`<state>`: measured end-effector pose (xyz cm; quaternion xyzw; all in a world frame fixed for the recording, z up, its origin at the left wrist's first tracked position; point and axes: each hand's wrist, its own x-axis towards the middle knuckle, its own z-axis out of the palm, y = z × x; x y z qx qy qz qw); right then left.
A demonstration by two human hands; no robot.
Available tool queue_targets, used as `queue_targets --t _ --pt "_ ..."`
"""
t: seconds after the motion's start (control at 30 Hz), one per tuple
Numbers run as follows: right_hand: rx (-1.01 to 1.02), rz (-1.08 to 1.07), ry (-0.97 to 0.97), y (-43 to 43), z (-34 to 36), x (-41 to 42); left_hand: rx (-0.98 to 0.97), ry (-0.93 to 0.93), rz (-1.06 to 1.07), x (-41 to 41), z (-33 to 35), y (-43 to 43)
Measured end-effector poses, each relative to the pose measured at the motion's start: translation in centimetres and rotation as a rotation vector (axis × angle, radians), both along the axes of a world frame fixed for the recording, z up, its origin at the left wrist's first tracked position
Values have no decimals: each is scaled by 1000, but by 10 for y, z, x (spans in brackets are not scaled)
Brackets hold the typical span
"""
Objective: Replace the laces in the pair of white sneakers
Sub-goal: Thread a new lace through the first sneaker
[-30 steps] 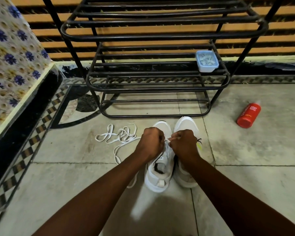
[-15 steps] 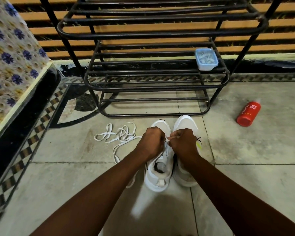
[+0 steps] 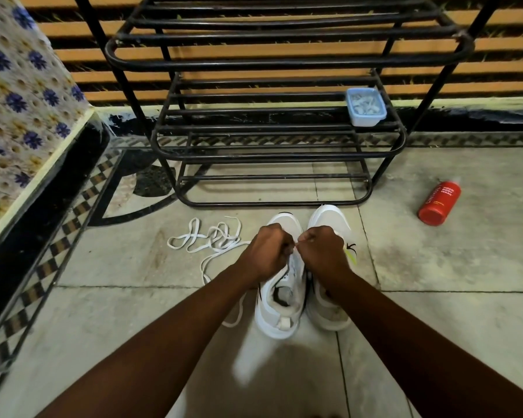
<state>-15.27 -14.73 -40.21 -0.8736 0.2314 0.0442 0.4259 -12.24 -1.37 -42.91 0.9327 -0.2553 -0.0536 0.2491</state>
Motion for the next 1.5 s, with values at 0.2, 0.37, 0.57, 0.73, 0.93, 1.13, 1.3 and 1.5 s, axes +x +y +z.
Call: queue_targets --t 0.2,0.37,0.57,0.73,0.93,1.13,1.3,1.5 --pt "-95 124 -52 -3 3 2 -229 150 252 -4 -6 -3" --pt "-274 245 -78 0 6 5 -301 207 385 -7 0 -7" --pt "-380 415 -109 -3 7 6 -60 105 214 -12 7 -7" --pt "-432 475 -154 -8 4 4 169 -29 123 -14 1 -7" --pt "-599 435 -367 -27 6 5 254 -52 117 -12 -3 -6" --pt "-590 286 -467 -54 24 16 302 -111 178 -14 -7 -5" --pt "-65 59 -566 -55 26 12 300 -105 194 -14 -8 -4" --pt "913 -93 -221 -38 16 15 315 -114 195 -14 -10 -4"
